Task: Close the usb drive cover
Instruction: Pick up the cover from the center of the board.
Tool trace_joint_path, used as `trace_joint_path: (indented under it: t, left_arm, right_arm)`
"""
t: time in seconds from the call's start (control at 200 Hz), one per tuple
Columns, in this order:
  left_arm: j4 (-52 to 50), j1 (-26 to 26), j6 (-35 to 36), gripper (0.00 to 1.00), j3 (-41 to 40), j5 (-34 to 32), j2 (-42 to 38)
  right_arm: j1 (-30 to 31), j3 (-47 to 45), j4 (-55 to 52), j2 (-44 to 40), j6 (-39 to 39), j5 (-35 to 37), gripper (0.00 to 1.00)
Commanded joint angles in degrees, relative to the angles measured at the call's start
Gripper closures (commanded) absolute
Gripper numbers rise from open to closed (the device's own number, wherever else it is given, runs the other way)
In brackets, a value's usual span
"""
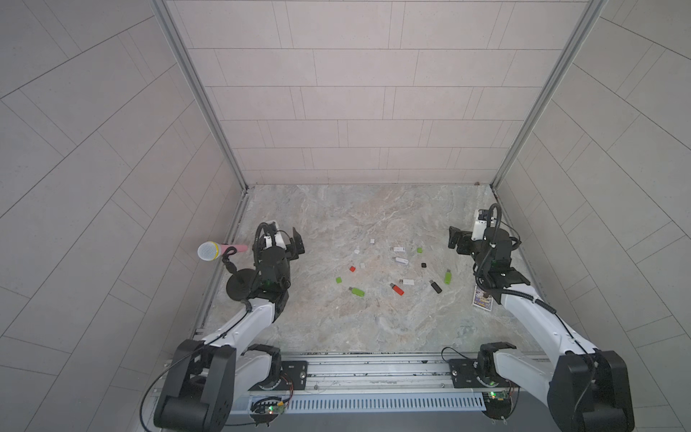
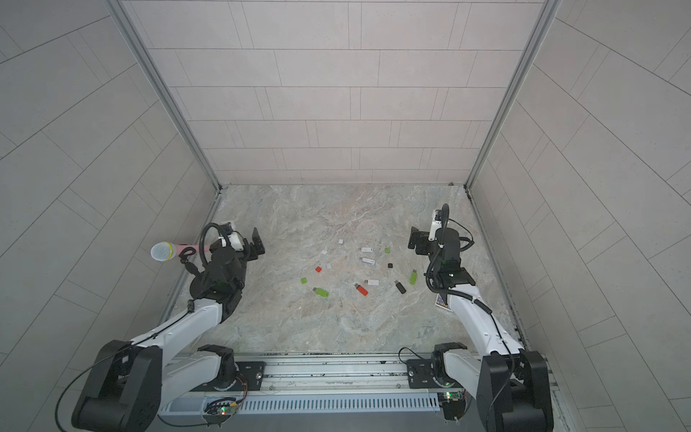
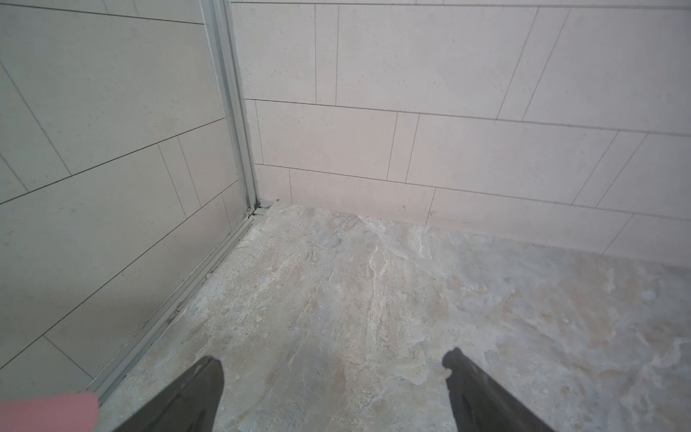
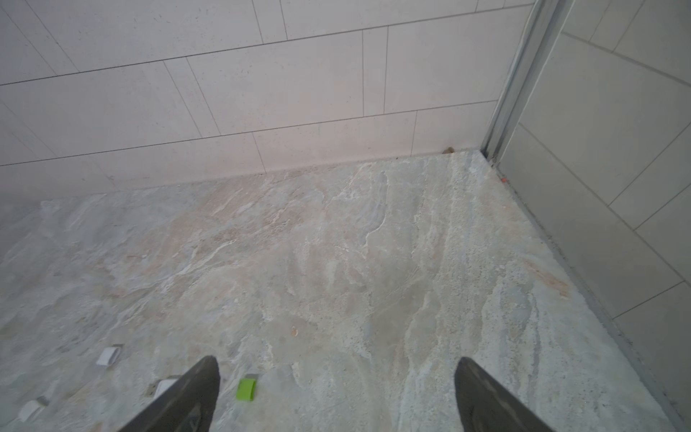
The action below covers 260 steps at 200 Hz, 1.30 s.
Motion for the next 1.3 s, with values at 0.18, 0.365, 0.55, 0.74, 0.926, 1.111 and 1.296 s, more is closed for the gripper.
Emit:
trace_joint_path:
  t: [0.18,0.365,0.55,0.74,0.926,1.111,1.296]
  left_arm:
    - [-30.52,0.01,-12.75,0.00,9.71,16.40,-11.13]
    - [-36.62,0.40,-21.96,0.00,8.33,25.09,-16.72]
    - [-40.72,0.29,-25.98,0.01,8.64,38.78,-17.50]
    - [-47.25,0.21,-26.94,0.01,7.91,39.57,-15.81]
    - [-50.33,0.27,-28.27,0.01,6.90,38.54,-15.75]
    - [-54.89,0.25,-27.71,0.01,7.92,35.22,-15.44]
    - [-61.32,0.26,-27.47,0.00,10.55,26.91,-16.12]
  right_arm:
    - [-1.62,11.89,-24.02,3.46,14.47,-17.97,0.00]
    - [-2.75,10.86,-18.63,7.53,15.59,-37.63,0.01]
    - [4.82,16.52,-33.94,9.21,4.90,-30.44,0.16]
    - [19.11,20.42,-43.74,11.88,-5.95,-14.95,0.28]
    - [28.76,23.43,-44.85,16.75,-8.53,-7.89,0.36]
    - [36.00,31.44,-49.09,26.02,-11.14,-5.70,0.43]
    - [39.75,43.85,-56.66,38.71,-13.42,-5.91,0.52]
